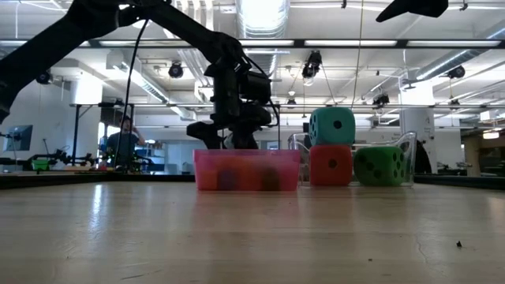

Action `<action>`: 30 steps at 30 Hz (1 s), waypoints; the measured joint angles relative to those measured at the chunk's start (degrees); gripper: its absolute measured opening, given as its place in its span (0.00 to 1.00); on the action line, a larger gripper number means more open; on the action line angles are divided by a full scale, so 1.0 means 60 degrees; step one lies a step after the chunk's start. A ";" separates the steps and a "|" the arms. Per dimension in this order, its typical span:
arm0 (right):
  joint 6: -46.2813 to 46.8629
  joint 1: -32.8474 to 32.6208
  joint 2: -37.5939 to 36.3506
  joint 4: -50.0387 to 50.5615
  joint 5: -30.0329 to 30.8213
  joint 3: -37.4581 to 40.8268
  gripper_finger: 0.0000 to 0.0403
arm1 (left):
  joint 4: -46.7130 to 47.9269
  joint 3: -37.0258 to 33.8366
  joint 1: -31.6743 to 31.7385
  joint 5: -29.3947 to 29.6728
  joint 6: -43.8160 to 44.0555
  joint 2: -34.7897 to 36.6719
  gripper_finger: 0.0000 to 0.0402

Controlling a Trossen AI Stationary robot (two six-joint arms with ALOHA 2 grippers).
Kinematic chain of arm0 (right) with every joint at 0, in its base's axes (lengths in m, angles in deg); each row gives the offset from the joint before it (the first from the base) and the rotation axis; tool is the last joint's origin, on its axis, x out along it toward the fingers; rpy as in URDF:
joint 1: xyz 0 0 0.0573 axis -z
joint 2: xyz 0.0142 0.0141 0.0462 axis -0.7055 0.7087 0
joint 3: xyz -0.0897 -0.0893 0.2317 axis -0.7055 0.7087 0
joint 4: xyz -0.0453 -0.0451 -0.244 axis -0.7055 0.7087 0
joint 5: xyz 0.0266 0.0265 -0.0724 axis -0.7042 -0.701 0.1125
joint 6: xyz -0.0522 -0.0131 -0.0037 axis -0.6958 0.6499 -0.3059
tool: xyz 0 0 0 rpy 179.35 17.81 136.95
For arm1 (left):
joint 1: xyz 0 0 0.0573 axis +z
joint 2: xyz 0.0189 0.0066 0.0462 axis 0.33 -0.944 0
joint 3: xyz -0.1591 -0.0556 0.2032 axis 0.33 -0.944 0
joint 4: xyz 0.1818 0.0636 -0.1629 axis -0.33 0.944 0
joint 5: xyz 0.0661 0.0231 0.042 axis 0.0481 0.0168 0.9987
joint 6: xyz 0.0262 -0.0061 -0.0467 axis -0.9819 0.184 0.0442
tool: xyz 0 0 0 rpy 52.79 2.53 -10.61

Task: Pick & Place Toys
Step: Put the light blue game piece into the red bin, then put the light yellow game piece into the red bin

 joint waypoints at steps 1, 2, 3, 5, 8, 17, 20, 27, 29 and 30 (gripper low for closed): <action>0.0013 -0.0001 -0.0001 0.0000 -0.0001 0.0000 0.92 | -0.0002 0.0000 0.0000 -0.0040 -0.0073 0.0000 0.66; 0.0010 0.0000 -0.0002 -0.0001 -0.0002 0.0000 0.92 | -0.0002 0.0000 0.0000 -0.0097 -0.0100 0.0000 0.66; 0.0001 0.0001 -0.0002 0.0000 -0.0001 0.0000 0.92 | -0.0002 0.0000 0.0000 -0.0132 -0.0103 0.0000 0.66; -0.0005 0.0001 -0.0001 0.0000 -0.0002 0.0000 0.92 | -0.0005 0.0000 0.0000 -0.0135 -0.0103 0.0000 0.66; 0.0000 -0.0001 0.0000 0.0000 -0.0002 0.0000 0.92 | -0.0006 0.0004 0.0000 -0.0139 -0.0103 0.0000 0.66; 0.0007 -0.0001 -0.0001 0.0000 0.0000 0.0000 0.92 | 0.0025 0.0004 -0.0034 -0.0155 -0.0325 0.0129 0.66; -0.0010 0.0001 -0.0001 0.0002 -0.0002 0.0000 0.92 | 0.0089 0.0007 -0.0068 -0.0128 -0.0356 0.0234 0.66; 0.0012 -0.0001 0.0000 0.0000 -0.0002 0.0000 0.92 | 0.0207 0.0011 -0.0161 -0.0092 -0.0848 0.0582 0.66; -0.0001 -0.0001 0.0000 0.0000 0.0001 0.0000 0.92 | 0.0342 0.0011 -0.0274 -0.0094 -0.1130 0.0642 0.66; -0.0010 -0.0001 -0.0004 -0.0004 0.0001 0.0000 0.92 | 0.0341 0.0011 -0.0348 -0.0141 -0.1434 0.0700 0.66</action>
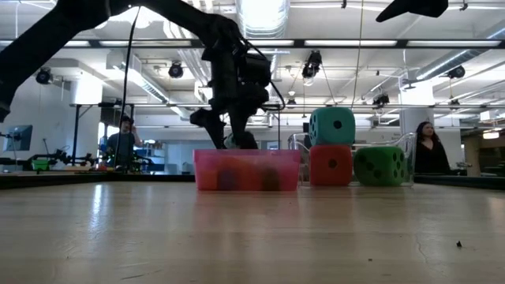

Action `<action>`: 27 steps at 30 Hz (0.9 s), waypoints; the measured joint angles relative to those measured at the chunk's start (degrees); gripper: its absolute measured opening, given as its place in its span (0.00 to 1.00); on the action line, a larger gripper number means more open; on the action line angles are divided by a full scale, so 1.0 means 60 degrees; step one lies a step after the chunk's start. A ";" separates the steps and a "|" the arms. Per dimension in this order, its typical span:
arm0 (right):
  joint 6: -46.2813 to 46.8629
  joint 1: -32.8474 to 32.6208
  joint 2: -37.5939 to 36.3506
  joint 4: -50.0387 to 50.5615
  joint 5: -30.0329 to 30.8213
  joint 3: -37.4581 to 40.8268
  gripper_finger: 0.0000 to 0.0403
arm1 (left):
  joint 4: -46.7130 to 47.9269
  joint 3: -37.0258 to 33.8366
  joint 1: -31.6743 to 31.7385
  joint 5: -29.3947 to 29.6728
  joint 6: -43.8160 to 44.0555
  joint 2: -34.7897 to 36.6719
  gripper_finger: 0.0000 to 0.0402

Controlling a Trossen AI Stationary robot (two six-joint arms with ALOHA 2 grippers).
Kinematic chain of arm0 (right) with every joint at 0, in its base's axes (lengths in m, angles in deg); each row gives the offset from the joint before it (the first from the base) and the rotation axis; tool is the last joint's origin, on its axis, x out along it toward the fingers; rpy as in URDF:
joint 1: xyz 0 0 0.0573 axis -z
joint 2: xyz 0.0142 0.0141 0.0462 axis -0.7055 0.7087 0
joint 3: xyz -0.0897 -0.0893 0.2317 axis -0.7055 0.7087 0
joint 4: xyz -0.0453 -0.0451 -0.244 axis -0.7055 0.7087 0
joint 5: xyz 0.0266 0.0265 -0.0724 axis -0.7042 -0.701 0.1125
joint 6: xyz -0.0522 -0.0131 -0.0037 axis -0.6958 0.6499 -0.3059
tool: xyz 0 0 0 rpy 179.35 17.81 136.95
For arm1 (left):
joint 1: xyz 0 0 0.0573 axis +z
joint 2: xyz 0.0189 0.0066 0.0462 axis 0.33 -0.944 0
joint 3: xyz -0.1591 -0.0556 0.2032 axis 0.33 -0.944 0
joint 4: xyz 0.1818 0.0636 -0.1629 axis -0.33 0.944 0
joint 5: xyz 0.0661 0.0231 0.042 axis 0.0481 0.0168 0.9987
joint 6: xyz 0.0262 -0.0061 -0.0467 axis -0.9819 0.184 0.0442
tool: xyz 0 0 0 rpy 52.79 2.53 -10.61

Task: Pick & Place Toys
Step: Put the light yellow game piece into the red bin

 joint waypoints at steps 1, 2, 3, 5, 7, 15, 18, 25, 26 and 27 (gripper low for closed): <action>0.0013 0.0000 0.0004 0.0004 -0.0002 0.0000 0.92 | 0.0077 0.0000 -0.0091 -0.0046 -0.0357 0.0058 0.66; 0.0022 0.0003 0.0002 0.0006 -0.0004 0.0000 0.92 | 0.0202 0.0000 -0.0216 -0.0060 -0.0686 0.0093 0.66; 0.0018 0.0004 0.0003 -0.0001 0.0000 0.0000 0.92 | 0.0322 0.0008 -0.0340 -0.0063 -0.1046 0.0145 0.66; 0.0005 0.0001 0.0004 0.0007 -0.0001 0.0000 0.92 | 0.0674 0.0016 -0.0619 -0.0070 -0.1638 0.0251 0.66; 0.0022 0.0004 0.0000 0.0004 0.0000 0.0000 0.92 | 0.1077 -0.0004 -0.0900 -0.0096 -0.2006 0.0373 0.66; 0.0013 0.0001 0.0003 0.0006 0.0000 0.0000 0.92 | 0.2606 -0.0011 -0.2065 0.0092 -0.2567 0.0575 0.66; 0.0022 0.0002 0.0002 0.0004 -0.0004 0.0000 0.92 | 0.3037 -0.0018 -0.2609 0.0193 -0.2772 0.0575 0.66; 0.0021 0.0004 0.0003 0.0004 -0.0004 0.0000 0.92 | 0.3117 -0.0018 -0.4029 0.0195 -0.2250 0.0575 0.66; 0.0013 0.0000 0.0004 0.0004 -0.0003 0.0000 0.92 | 0.3128 -0.0018 -0.4224 0.0195 -0.2092 0.0575 0.66; 0.0002 0.0002 0.0004 0.0004 -0.0002 0.0000 0.92 | 0.3127 -0.0018 -0.4418 0.0198 -0.1955 0.0575 0.66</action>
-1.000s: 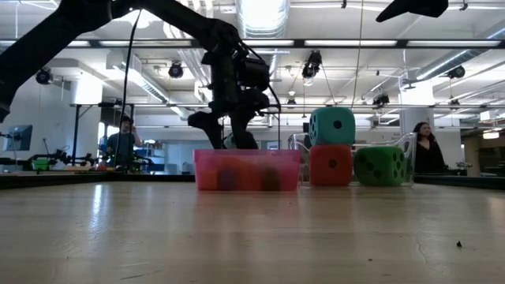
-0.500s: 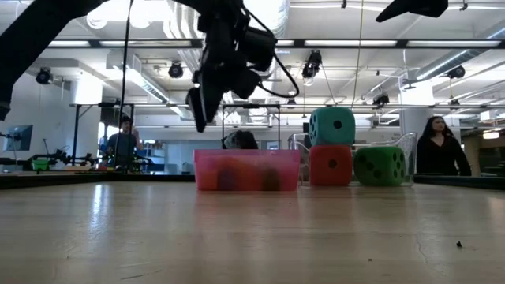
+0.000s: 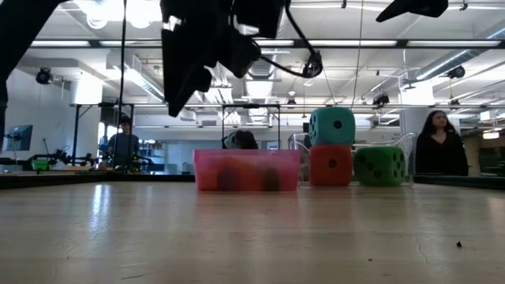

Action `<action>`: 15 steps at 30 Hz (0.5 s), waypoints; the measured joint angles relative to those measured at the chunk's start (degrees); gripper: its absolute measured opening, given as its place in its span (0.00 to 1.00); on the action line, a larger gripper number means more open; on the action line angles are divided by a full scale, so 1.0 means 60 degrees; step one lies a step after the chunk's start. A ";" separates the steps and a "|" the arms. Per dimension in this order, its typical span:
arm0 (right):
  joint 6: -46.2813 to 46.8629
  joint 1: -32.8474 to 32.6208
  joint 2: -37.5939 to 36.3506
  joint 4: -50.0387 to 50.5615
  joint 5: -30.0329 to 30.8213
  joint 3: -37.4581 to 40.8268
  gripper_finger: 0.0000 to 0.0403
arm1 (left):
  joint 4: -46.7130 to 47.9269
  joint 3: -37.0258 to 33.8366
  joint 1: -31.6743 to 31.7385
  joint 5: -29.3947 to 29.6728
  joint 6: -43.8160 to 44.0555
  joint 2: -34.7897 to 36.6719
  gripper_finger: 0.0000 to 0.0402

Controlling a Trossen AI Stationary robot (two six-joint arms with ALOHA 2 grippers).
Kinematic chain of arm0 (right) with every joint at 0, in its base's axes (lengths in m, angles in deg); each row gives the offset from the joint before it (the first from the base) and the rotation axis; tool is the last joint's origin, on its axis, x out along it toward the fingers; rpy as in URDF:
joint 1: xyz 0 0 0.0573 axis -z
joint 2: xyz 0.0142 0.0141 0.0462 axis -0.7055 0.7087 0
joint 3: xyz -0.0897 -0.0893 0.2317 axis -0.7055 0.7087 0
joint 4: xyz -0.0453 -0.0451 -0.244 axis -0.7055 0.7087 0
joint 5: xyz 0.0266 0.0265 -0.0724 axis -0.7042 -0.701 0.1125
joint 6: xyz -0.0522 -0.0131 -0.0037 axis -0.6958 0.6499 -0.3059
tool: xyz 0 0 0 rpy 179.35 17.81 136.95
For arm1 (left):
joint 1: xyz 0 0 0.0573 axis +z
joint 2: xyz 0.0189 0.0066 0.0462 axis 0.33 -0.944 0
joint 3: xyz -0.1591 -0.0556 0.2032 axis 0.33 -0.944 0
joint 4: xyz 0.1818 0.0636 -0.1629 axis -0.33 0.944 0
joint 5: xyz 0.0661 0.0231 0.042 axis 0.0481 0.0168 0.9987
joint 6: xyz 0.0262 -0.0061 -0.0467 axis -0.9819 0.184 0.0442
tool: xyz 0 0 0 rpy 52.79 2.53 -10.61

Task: Pick & Place Toys
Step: Put the light yellow game piece into the red bin

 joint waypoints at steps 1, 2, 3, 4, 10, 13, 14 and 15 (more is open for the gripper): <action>-0.0001 -0.0001 0.0000 0.0000 0.0002 0.0000 0.92 | 0.0001 0.0000 -0.0179 -0.0002 0.0164 0.0000 0.66; 0.0019 -0.0001 0.0000 0.0000 -0.0002 0.0000 0.92 | 0.0002 0.0000 -0.0354 -0.0002 0.0373 0.0000 0.66; 0.0020 -0.0002 0.0000 0.0000 -0.0002 0.0000 0.92 | 0.0005 0.0000 -0.0519 -0.0005 0.0611 0.0000 0.66; 0.0014 -0.0002 0.0000 0.0000 -0.0002 0.0000 0.92 | -0.0001 0.0000 -0.0676 -0.0005 0.0836 0.0000 0.66; -0.0001 0.0000 0.0000 0.0000 -0.0001 0.0000 0.92 | -0.0039 0.0000 -0.1687 -0.0039 0.0943 0.0000 0.66; 0.0017 0.0002 -0.0003 0.0000 -0.0002 0.0000 0.92 | -0.0134 0.0000 -0.2176 -0.0381 0.0991 0.0000 0.66; 0.0001 0.0001 -0.0001 0.0000 -0.0001 0.0000 0.92 | -0.0203 0.0000 -0.2332 -0.0418 0.1027 0.0000 0.66; 0.0001 0.0001 -0.0001 0.0000 -0.0002 0.0000 0.92 | -0.0314 0.0000 -0.2498 -0.0436 0.1060 0.0000 0.66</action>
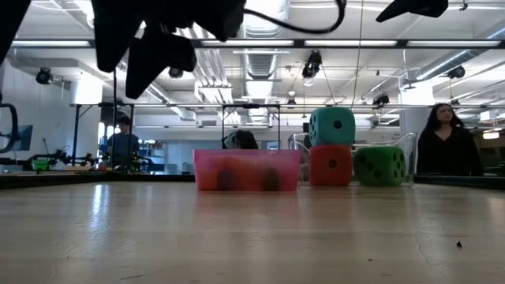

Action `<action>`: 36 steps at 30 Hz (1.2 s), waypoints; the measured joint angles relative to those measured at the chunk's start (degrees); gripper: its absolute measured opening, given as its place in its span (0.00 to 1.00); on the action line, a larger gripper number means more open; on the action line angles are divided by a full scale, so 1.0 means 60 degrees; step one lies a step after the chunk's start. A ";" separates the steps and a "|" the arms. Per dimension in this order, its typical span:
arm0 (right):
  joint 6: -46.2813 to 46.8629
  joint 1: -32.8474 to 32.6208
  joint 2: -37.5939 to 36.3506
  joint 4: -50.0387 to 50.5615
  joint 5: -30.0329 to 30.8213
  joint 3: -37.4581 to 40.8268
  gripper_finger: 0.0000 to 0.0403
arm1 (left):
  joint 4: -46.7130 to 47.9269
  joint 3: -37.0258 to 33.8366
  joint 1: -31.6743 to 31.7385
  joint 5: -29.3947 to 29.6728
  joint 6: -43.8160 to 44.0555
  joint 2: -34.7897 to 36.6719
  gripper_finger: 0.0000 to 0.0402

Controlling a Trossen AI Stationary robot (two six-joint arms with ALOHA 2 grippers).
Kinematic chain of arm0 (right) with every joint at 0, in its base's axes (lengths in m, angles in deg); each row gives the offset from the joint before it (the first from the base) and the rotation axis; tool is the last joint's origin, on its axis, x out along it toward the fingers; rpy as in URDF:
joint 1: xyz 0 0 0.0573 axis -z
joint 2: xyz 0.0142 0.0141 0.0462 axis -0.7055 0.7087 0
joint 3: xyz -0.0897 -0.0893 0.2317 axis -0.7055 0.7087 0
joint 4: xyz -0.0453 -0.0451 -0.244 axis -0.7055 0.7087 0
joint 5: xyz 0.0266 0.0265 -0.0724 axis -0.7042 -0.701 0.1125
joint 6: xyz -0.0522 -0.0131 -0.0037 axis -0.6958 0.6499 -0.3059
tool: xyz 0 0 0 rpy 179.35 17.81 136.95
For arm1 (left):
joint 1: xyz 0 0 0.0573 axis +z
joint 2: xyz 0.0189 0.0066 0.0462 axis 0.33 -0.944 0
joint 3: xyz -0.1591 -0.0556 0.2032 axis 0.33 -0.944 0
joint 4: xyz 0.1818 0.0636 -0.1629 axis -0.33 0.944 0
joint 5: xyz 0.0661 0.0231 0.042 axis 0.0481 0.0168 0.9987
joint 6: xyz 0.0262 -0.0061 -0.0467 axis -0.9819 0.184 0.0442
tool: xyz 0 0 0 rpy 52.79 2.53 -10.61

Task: Pick & Place Toys
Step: Put the light yellow game piece into the red bin

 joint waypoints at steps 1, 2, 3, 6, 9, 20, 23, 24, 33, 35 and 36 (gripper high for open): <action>0.0018 -0.0002 0.0001 0.0000 0.0002 0.0000 0.92 | -0.0135 0.0000 -0.0153 0.0000 0.0003 0.0000 0.66; 0.0018 -0.0002 0.0001 0.0000 0.0000 0.0000 0.92 | -0.0254 0.0000 -0.0308 0.0000 0.0045 -0.0004 0.66; 0.0006 -0.0002 0.0000 0.0000 0.0000 0.0000 0.92 | -0.0304 0.0000 -0.0453 -0.0003 0.0131 -0.0004 0.66; 0.0020 -0.0002 0.0001 -0.0004 0.0000 0.0000 0.92 | -0.0514 -0.0025 -0.0776 -0.0096 0.0504 -0.0050 0.66; -0.0002 0.0001 0.0001 -0.0003 0.0001 0.0000 0.92 | -0.0798 -0.0365 -0.0948 -0.0365 0.0790 -0.0073 0.66; -0.0002 0.0001 0.0001 0.0000 0.0001 0.0000 0.92 | -0.2060 -0.1561 -0.1495 -0.1924 0.1665 -0.0093 0.66; 0.0014 -0.0002 0.0001 0.0000 0.0001 0.0000 0.92 | -0.2130 -0.1815 -0.1505 -0.2675 0.2426 -0.0297 0.66; -0.0002 -0.0002 0.0001 -0.0003 0.0000 0.0000 0.92 | -0.2156 -0.1843 -0.1505 -0.2761 0.2508 -0.0375 0.66; 0.0011 0.0001 0.0001 -0.0002 0.0002 0.0000 0.92 | -0.2689 -0.1811 -0.1461 -0.3339 0.2961 -0.0817 0.53; 0.0004 -0.0001 -0.0002 0.0003 0.0001 0.0000 0.92 | -0.2832 -0.1810 -0.1425 -0.3359 0.2972 -0.0933 0.50; 0.0020 -0.0002 0.0001 0.0000 0.0000 0.0000 0.92 | -0.2861 -0.1811 -0.1393 -0.3362 0.3038 -0.1009 0.48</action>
